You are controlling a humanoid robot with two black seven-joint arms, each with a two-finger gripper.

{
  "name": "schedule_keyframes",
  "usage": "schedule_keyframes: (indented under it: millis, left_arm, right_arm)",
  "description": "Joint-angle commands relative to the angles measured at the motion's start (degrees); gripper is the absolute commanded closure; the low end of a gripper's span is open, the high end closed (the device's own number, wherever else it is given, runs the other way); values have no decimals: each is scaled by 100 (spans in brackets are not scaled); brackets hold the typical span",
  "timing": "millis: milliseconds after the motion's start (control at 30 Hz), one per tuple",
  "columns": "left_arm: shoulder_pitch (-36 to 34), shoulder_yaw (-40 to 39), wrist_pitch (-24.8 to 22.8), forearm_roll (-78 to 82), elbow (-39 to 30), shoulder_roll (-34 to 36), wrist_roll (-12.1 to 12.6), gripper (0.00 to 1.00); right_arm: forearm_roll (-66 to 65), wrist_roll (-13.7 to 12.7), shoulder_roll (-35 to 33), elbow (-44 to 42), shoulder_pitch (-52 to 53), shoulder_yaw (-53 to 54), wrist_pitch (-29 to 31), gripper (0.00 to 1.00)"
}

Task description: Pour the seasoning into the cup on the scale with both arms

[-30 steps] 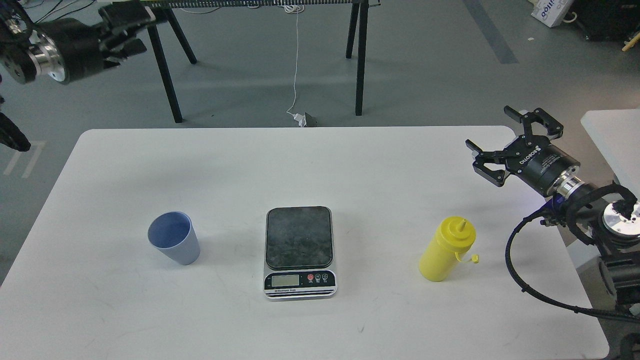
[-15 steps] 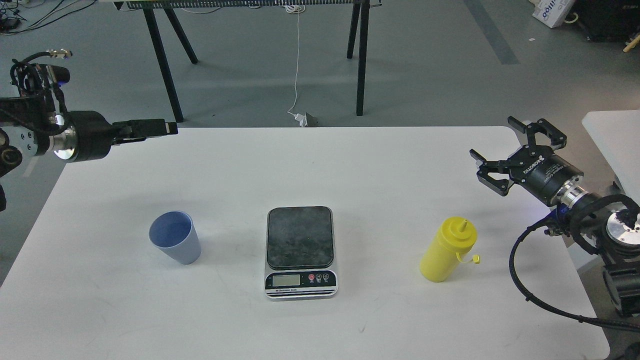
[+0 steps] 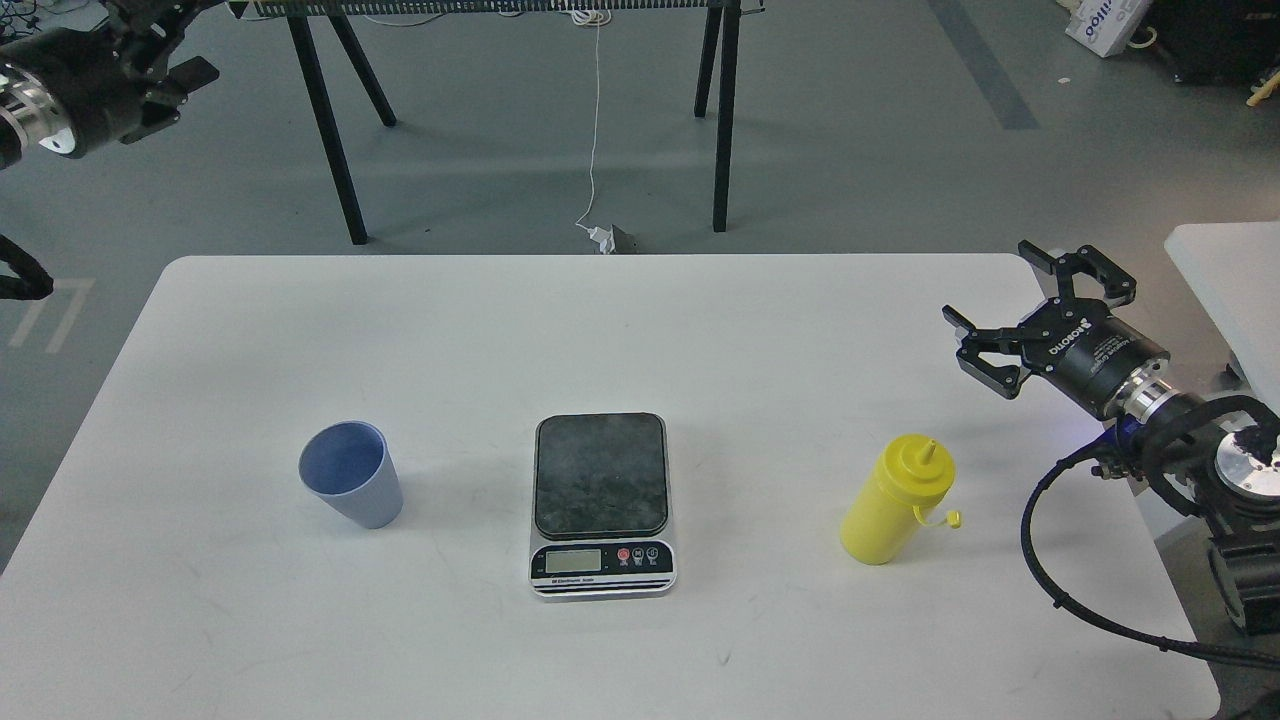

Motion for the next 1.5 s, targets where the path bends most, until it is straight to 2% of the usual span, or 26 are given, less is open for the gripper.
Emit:
schedule_keyframes:
  millis: [0,134,367,534,634,734,868,1002,1235,1469]
  left_arm:
    - [-191,-21,0,-1292,535,-503,9,0]
    - [-543,-12,0,-2866,1046,-943,62,0]
    - [-957,-39,0,-4467,1143,-1102,106,0]
    - [-825,-547,0,-5180,1161,-1207,-122,0]
    - [-728,-1091,0,-5313,1406,-1558,-611,0]
    - [-859,-1260,0,-5304,1828,-1665,-611,0]
    - [-1229,-1208,0,-5225,1917,-1612,-611,0]
    - [-1326,-524,0,-4524,1917,-1209,-611,0]
    - [-1554,1409,0,-2468,1882,-637,-611,0]
    - [-2037,2931,0,168,1777,-575,-611,0]
  right_arm:
    - [0,0,18,9,0,8,0,2]
    - [9,0,27,9,0,43,0,2]
    - [0,0,27,0,0,61,0,1]
    - [0,0,18,0,0,70,0,2]
    - [0,0,18,-8,0,70,0,1]
    - [0,0,27,-8,0,70,0,2]
    - [0,0,45,0,0,70,0,2]
    - [0,0,45,0,0,70,0,1]
    - [0,0,45,9,0,61,0,2]
    - [0,0,1,1,0,61,0,2]
